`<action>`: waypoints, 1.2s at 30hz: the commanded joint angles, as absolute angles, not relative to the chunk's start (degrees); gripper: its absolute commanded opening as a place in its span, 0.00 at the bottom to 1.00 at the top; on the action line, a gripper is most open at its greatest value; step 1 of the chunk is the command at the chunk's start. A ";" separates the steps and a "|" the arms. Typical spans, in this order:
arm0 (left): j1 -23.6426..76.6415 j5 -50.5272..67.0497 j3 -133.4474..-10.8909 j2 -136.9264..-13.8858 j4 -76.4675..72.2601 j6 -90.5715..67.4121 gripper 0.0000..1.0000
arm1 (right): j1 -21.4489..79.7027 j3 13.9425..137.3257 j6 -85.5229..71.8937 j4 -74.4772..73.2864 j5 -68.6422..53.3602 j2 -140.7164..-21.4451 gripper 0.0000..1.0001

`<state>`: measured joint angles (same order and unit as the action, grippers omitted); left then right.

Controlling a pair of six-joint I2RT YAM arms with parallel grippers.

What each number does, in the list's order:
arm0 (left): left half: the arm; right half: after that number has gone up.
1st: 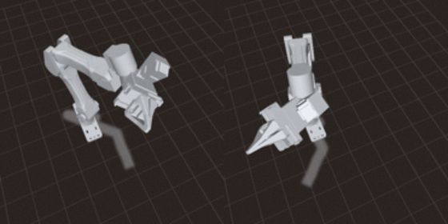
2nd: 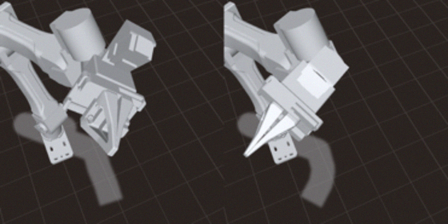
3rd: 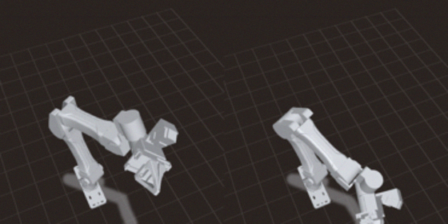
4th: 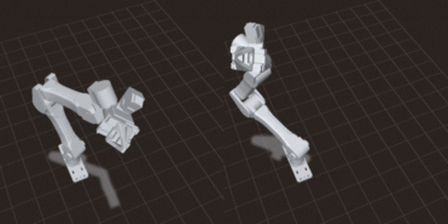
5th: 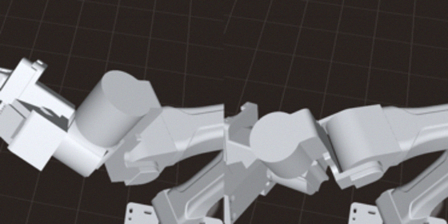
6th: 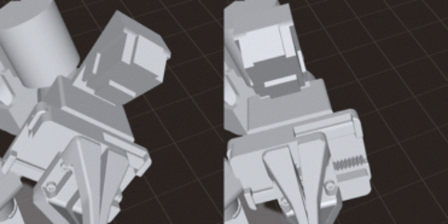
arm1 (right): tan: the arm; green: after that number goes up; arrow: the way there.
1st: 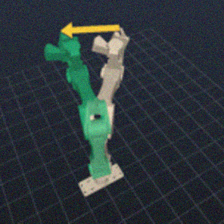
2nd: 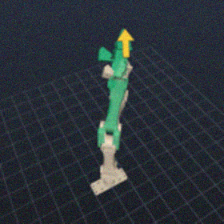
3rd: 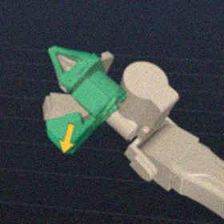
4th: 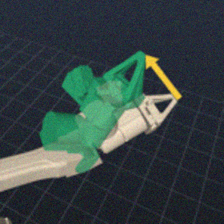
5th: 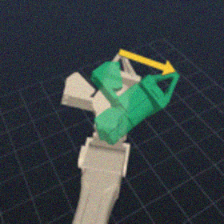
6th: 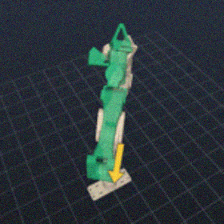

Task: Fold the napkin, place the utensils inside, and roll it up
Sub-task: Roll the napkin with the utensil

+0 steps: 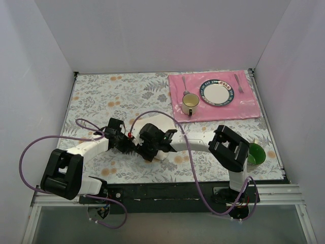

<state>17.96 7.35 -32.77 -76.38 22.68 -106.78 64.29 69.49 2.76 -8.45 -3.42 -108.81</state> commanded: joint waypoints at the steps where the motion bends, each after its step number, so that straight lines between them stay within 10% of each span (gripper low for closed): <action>1: 18.81 3.95 -32.61 -76.47 28.91 -106.17 0.00 | 64.51 73.38 2.20 -12.56 1.84 -112.32 0.64; 15: 18.98 4.22 -32.52 -70.15 30.32 -104.94 0.01 | 64.60 55.64 -4.39 -1.59 11.07 -116.28 0.39; 24: 18.90 -2.63 -35.15 -55.83 36.63 -101.43 0.66 | 63.64 56.42 -0.18 3.43 -5.16 -116.46 0.12; 36: 18.90 3.08 -33.22 -62.65 33.58 -106.34 0.80 | 52.40 58.10 -11.76 12.12 -43.49 -119.79 0.01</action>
<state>18.61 1.72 -33.71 -58.89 34.79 -103.04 54.26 61.84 -4.82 19.62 -26.76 -114.48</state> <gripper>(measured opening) 0.804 0.274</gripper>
